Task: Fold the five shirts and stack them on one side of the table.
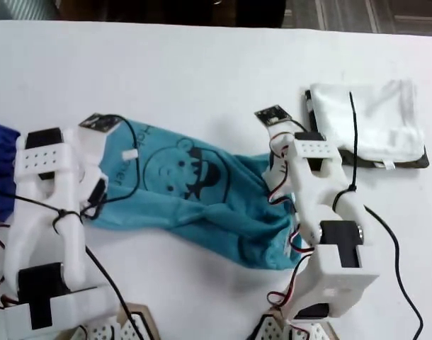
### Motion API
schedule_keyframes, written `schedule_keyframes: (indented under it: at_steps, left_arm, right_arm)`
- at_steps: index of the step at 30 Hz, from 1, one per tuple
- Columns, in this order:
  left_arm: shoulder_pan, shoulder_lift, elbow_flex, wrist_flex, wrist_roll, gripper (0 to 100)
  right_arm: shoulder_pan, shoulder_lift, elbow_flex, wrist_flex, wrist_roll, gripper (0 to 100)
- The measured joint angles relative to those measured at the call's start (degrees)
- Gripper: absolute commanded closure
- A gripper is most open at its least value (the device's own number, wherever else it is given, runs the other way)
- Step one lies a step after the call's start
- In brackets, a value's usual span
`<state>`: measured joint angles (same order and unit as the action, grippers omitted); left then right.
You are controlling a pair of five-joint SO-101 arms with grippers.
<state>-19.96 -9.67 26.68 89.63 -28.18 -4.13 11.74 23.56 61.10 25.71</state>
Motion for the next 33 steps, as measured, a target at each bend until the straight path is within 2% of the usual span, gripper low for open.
schedule_keyframes:
  at_steps: [5, 13, 20, 25, 33]
  left_arm:
    - [-0.2, 0.0, 0.0, 0.0, 0.0, 97]
    - [-0.1, 0.0, -0.6, 0.0, 0.0, 97]
    - [0.0, 0.0, -9.8, 4.8, 1.6, 97]
    - [0.0, 0.0, -15.5, 6.6, 2.8, 97]
    - [0.0, 0.0, -15.9, 7.3, 2.9, 97]
  right_arm:
    - [-0.1, 0.1, -3.2, 0.1, 0.0, 98.0]
    - [-0.2, 0.8, -19.3, 0.1, 0.0, 98.0]
    - [-0.4, 1.8, -34.3, 0.1, 0.0, 98.0]
    - [-0.4, 8.5, -42.7, -0.3, 0.0, 98.0]
    - [-0.4, 23.5, -57.1, -0.3, 0.0, 98.0]
